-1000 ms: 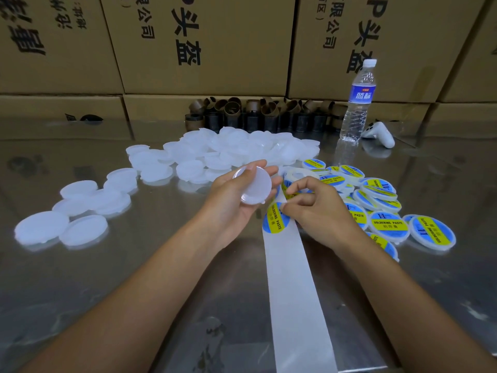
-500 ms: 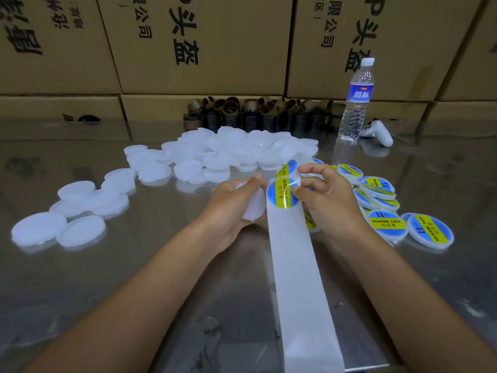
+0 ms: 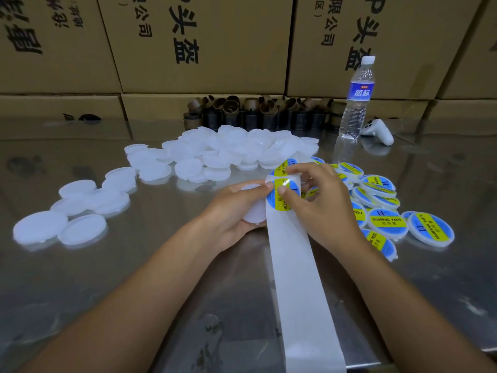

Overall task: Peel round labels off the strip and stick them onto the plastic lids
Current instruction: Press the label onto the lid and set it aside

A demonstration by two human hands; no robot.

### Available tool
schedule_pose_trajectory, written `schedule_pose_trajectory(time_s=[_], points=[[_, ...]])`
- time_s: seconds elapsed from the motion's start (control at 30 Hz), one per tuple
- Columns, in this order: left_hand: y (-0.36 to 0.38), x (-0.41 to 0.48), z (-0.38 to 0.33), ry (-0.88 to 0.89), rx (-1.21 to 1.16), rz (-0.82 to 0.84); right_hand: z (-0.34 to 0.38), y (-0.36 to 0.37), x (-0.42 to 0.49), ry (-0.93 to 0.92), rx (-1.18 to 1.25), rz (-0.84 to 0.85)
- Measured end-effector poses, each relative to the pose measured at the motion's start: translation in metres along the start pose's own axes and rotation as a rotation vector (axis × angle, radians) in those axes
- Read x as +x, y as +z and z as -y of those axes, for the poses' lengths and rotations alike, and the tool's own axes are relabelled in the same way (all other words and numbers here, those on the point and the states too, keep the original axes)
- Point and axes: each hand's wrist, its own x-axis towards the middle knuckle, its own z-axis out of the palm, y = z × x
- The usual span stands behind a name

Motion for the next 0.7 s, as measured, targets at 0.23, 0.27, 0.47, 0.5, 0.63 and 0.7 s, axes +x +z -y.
schedule_pose_trajectory(time_s=[0.23,0.27,0.47,0.5,0.63,0.7], points=[[0.002,-0.002,-0.003,-0.058,-0.054,0.038,-0.003,0.0,-0.002,-0.131,-0.135,-0.037],[0.002,-0.002,-0.003,-0.068,-0.054,0.043,-0.002,0.0,-0.002,-0.138,-0.142,-0.041],[0.002,-0.002,-0.005,-0.098,-0.041,0.062,0.0,-0.001,-0.002,-0.16,-0.158,-0.054],[0.002,-0.002,-0.004,-0.098,-0.037,0.063,0.001,-0.001,-0.002,-0.164,-0.16,-0.059],[0.002,-0.001,-0.004,-0.071,-0.025,0.039,0.004,-0.002,-0.004,-0.207,-0.164,-0.055],[0.001,-0.002,-0.004,-0.044,0.005,0.013,0.008,-0.002,-0.005,-0.184,-0.114,-0.03]])
